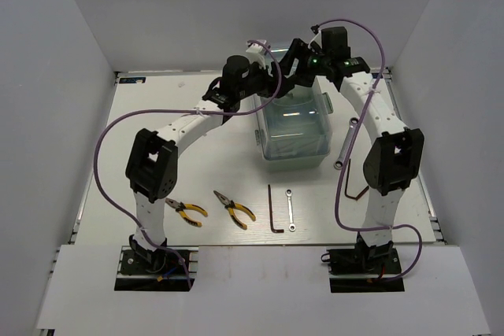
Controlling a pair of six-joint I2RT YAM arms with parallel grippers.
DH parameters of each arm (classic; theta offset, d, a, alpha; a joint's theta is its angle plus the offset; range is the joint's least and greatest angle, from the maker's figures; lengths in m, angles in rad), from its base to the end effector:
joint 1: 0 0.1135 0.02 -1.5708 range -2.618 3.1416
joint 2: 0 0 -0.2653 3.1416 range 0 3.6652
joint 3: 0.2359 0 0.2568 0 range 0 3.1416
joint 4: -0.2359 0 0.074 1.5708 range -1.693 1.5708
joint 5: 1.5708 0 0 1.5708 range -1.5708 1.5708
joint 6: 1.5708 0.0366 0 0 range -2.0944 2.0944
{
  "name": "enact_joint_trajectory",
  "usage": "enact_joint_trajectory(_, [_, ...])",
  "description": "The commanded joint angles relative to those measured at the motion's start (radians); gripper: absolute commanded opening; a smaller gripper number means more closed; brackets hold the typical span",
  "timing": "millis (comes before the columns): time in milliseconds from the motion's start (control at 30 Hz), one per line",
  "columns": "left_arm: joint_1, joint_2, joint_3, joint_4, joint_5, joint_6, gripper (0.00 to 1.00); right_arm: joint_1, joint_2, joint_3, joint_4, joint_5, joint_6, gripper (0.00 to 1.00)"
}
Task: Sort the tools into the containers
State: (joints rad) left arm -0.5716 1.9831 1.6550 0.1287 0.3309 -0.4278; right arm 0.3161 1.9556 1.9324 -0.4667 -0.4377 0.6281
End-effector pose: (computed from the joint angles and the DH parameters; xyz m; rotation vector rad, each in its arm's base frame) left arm 0.4044 -0.2743 0.3114 0.3864 1.8336 -1.0000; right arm 0.4373 0.1593 0.3632 0.0507 2.1735 1.0149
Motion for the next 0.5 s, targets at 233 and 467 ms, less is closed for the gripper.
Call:
enact_joint_trajectory(233, [-0.030,0.040,0.094,-0.191,-0.136,-0.014,0.65,-0.057,-0.303,-0.193,0.029,0.336,-0.258,0.82])
enact_joint_trajectory(467, [-0.051,0.124,0.273,-0.389,-0.216,0.004,0.43,-0.152,-0.500,-0.537,0.178,0.522,-0.347,0.83])
